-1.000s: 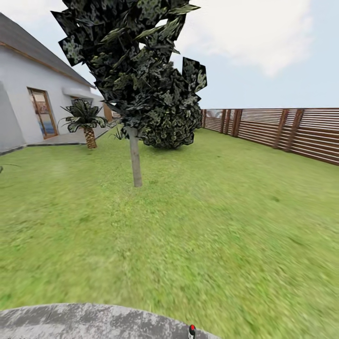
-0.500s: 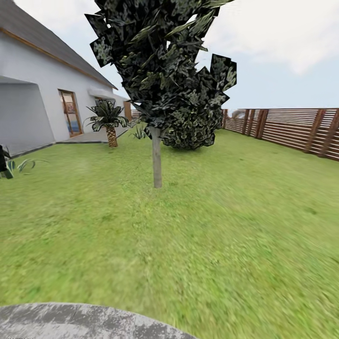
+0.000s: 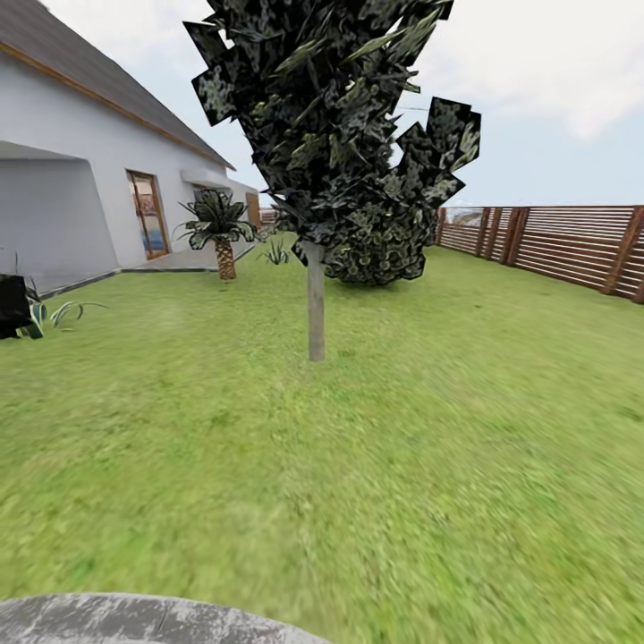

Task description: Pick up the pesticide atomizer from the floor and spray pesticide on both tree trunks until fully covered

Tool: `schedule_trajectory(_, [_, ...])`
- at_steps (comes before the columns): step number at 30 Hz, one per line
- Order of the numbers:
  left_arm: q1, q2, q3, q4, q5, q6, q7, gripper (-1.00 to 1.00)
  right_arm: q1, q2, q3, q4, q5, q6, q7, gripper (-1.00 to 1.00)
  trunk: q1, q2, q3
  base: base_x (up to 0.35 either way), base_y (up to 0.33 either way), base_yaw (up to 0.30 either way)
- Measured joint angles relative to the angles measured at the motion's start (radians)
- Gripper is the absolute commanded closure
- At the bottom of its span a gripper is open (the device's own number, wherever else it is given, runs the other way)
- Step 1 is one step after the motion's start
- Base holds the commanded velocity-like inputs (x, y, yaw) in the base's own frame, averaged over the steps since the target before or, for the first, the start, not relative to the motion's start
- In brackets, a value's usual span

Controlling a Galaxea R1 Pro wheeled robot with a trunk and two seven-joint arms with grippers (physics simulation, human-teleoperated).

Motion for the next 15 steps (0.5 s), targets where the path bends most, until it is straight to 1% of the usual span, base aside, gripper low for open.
schedule_trajectory(15, [0.000,0.000,0.000,0.000,0.000,0.000,0.000,-1.00,0.000,0.000,-0.002,0.001,-0.001,0.000,-0.004,-1.00,0.000,0.000,0.000,0.238,0.248,0.000])
